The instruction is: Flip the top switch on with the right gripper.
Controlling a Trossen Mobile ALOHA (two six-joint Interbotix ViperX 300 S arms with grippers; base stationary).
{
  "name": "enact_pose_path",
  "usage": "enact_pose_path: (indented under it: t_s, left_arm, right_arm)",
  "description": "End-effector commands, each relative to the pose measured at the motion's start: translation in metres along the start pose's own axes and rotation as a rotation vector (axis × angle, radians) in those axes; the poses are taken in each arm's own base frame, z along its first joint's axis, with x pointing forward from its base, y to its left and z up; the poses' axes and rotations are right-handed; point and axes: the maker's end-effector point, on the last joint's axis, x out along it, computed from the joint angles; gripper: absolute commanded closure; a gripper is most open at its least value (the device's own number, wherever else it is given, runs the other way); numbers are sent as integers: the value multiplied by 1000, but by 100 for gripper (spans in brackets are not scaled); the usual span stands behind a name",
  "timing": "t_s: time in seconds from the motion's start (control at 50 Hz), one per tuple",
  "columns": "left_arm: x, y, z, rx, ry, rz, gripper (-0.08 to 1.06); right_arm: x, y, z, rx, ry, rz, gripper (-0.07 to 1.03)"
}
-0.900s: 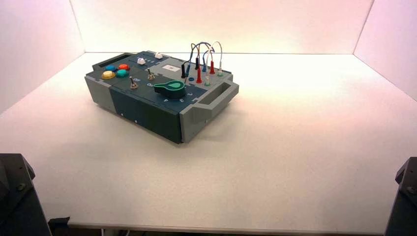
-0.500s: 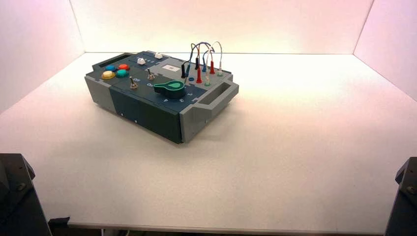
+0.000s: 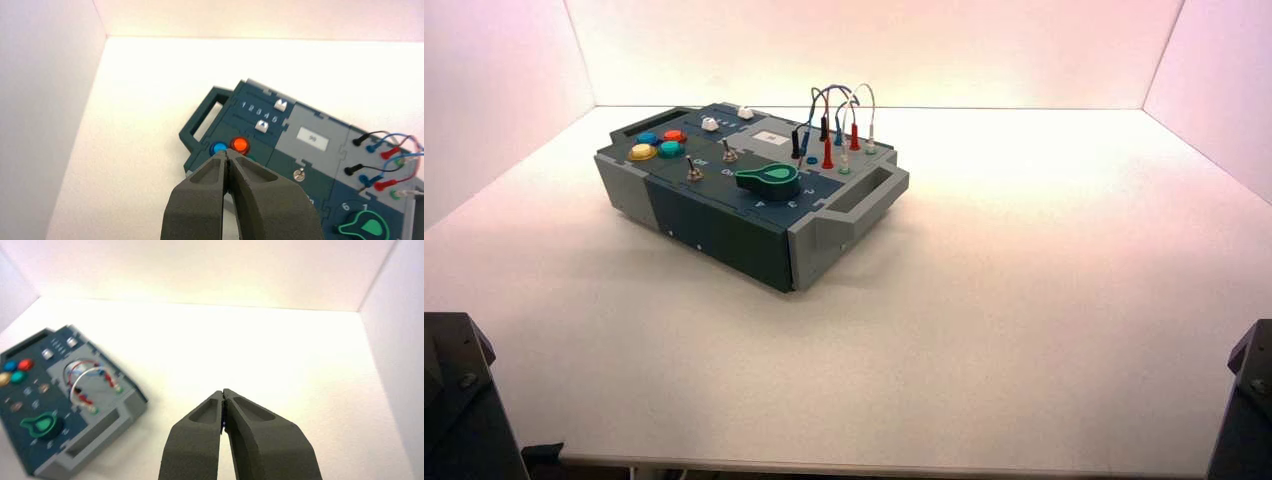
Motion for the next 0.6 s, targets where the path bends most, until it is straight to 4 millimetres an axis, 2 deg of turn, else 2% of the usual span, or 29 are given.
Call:
enact_pose_path:
  t_s: [0.02, 0.14, 0.24, 0.26, 0.48, 0.6]
  left_arm:
    - [33, 5, 22, -7, 43, 10, 101]
    - [66, 7, 23, -10, 113, 10, 101]
    - [96, 8, 17, -12, 191, 7, 101]
    - [110, 8, 14, -12, 226, 5, 101]
    - [162, 9, 9, -5, 334, -5, 101]
    - [181, 10, 8, 0, 368, -10, 101]
  right_arm:
    - [4, 23, 12, -45, 14, 83, 98]
    - [10, 46, 5, -97, 77, 162, 98]
    - [13, 58, 1, -124, 115, 197, 98]
    - [13, 61, -1, -134, 130, 208, 98]
    - [3, 68, 5, -134, 159, 234, 98]
    - [-3, 71, 12, -115, 156, 247, 98]
